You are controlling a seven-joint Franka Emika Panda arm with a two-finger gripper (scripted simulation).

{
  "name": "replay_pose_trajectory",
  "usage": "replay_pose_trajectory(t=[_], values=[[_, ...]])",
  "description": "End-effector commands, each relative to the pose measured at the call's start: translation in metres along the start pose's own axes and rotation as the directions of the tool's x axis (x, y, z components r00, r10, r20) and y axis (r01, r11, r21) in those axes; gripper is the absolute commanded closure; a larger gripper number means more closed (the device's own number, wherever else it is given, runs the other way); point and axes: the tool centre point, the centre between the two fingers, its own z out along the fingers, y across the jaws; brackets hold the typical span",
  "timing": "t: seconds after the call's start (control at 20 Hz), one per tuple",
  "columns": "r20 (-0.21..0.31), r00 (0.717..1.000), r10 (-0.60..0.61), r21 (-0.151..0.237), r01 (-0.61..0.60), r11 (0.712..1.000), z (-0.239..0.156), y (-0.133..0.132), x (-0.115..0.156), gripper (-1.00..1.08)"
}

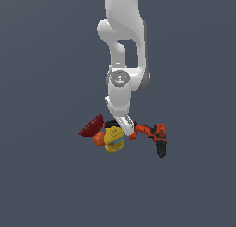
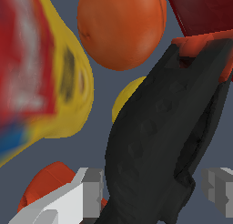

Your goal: Pick up a designated object from a clutter of objects.

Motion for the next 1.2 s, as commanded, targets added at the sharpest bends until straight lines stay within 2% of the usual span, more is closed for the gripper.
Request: replay_pose_trajectory(t=[0.0,0.1,0.15,0.65,1.15], values=[[0.007,1.000,0.007,-0.016,-0.007,1.000,0.008,0.007,0.001,1.08],[0.007,1.000,0.007,-0.016,-0.007,1.000,0.008,0.007,0.001,1.08],[0.000,1.000,0.000,0.000,0.000,1.000,0.000,0.000,0.000,1.08],[0.000,1.000,0.001,-0.001,-0.001,1.000,-0.024,-0.003,0.010,1.08],[0.002,1.000,0.002,-0.004,-0.002,1.000,-0.094,-0.012,0.041,1.08]])
